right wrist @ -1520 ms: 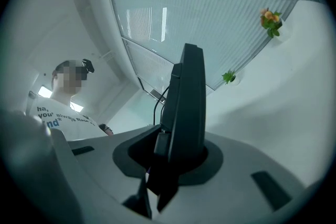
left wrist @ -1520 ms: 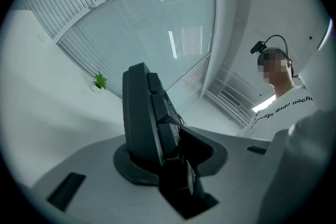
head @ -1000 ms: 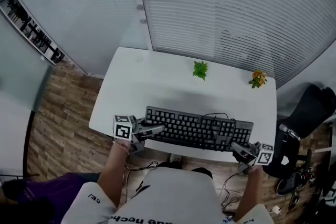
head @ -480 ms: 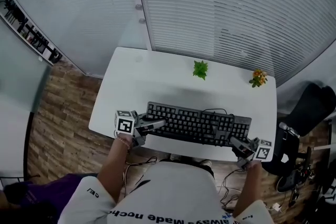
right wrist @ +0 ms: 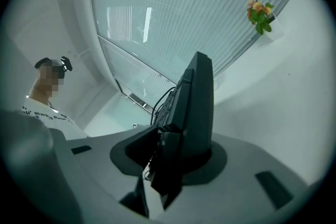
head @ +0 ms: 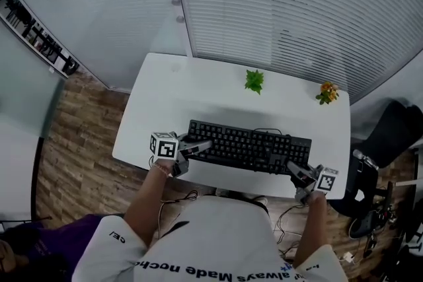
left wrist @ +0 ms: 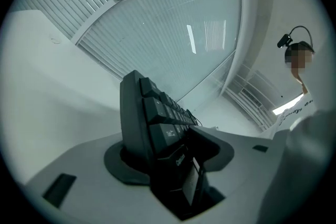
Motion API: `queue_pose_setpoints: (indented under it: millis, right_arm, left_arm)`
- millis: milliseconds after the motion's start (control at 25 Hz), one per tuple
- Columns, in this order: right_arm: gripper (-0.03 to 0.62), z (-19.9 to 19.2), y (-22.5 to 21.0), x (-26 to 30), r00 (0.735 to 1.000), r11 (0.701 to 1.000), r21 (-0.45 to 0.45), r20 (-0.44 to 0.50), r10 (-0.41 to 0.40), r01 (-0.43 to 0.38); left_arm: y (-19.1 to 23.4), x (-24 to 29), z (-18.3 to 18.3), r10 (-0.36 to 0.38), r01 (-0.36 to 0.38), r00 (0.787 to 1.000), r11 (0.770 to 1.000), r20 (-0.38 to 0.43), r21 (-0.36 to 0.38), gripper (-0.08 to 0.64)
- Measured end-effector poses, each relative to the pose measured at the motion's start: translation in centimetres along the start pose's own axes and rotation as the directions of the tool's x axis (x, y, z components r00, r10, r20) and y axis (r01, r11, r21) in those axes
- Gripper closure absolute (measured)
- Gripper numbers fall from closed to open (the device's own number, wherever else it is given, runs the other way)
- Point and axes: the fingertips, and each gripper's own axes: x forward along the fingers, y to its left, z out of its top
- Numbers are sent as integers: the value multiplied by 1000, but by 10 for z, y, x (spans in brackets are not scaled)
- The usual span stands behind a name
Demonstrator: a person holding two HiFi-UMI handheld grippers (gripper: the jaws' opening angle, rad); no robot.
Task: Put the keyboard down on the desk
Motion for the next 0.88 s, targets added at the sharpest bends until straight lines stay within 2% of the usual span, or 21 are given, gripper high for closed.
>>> queue_pose_setpoints:
  millis: [440,720,880]
  right_arm:
    - [384,-14,-37,3,992,991,65,30,-123,121]
    - [320,-25,-67,4,971,961,150,28,-237,230]
    - [296,-26,-88,0,942,939,83,-6,-335,334]
  left_arm:
    - [41,16,-16,168,-168,986,986,7,7,249]
    - [64,20,-26,269,-269,963,963,6,15,219]
    - [76,23,-29,314,-314,949,949,4,14,204]
